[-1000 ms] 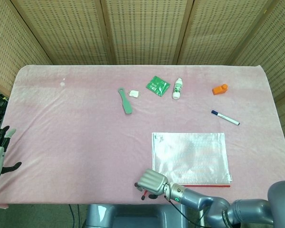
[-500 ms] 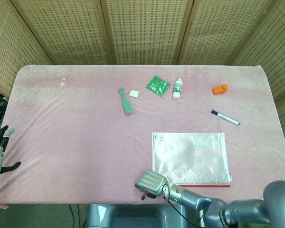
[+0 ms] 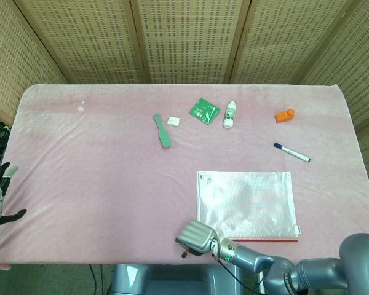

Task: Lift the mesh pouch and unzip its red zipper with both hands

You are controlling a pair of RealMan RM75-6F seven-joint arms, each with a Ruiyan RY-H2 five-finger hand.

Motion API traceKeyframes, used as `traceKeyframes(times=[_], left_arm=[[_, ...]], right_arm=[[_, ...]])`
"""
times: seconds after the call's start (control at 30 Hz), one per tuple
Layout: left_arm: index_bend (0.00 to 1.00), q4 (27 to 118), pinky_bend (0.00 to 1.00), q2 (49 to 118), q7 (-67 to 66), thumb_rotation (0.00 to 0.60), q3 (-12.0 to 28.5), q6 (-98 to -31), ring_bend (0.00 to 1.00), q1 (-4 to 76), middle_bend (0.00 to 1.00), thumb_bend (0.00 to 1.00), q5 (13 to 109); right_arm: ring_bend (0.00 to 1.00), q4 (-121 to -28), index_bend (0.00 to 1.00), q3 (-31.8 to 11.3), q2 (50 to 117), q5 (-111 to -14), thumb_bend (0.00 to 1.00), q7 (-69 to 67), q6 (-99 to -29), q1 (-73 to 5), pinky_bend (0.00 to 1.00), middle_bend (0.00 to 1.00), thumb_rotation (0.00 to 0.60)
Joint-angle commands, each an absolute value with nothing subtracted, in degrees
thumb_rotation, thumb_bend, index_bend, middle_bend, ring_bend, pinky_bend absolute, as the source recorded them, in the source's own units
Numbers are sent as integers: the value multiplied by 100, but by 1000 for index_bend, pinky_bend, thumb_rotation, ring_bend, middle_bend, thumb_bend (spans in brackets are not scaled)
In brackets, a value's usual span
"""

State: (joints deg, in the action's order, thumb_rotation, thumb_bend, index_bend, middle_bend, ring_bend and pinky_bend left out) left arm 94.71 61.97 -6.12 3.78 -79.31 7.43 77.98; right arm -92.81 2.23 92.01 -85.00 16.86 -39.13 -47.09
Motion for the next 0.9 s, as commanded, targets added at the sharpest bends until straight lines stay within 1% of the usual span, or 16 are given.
traceKeyframes(times=[0.03, 0.2, 0.37, 0.43, 0.53, 0.8, 0.9], left_arm=[[0, 9467, 0, 6191, -595, 600, 379, -7925, 0, 744, 0, 0, 7793], [0, 9449, 0, 6179, -541, 600, 394, -7892, 0, 755, 0, 0, 7757], [0, 9455, 0, 6167, -514, 600, 401, -7878, 0, 762, 0, 0, 7744], [0, 9468, 0, 6160, -508, 600, 399, -7885, 0, 760, 0, 0, 7753], [0, 9480, 0, 6149, -495, 600, 394, -7898, 0, 753, 0, 0, 7766], [0, 9478, 0, 6143, -482, 600, 391, -7872, 0, 763, 0, 0, 7758], [0, 9473, 0, 6144, -476, 600, 395, -7857, 0, 769, 0, 0, 7742]], right_arm=[[955, -9328, 729, 196, 9161, -8527, 728, 1597, -3994, -4700, 1000, 992, 600], [955, -9611, 743, -3, 8910, -8512, 729, 1135, -4214, -4687, 1000, 993, 600], [955, -10081, 759, -457, 8452, -8250, 728, 489, -4303, -4768, 1000, 992, 600], [955, -10217, 767, -710, 8312, -8038, 728, 282, -4347, -4808, 1000, 992, 600], [955, -10330, 772, -1023, 8144, -7625, 729, -19, -4289, -4881, 1000, 993, 600], [955, -10537, 778, -1888, 7701, -6059, 732, -1051, -3753, -5196, 1000, 992, 600], [955, -10592, 779, -2108, 7591, -5643, 732, -1401, -3563, -5286, 1000, 992, 600]])
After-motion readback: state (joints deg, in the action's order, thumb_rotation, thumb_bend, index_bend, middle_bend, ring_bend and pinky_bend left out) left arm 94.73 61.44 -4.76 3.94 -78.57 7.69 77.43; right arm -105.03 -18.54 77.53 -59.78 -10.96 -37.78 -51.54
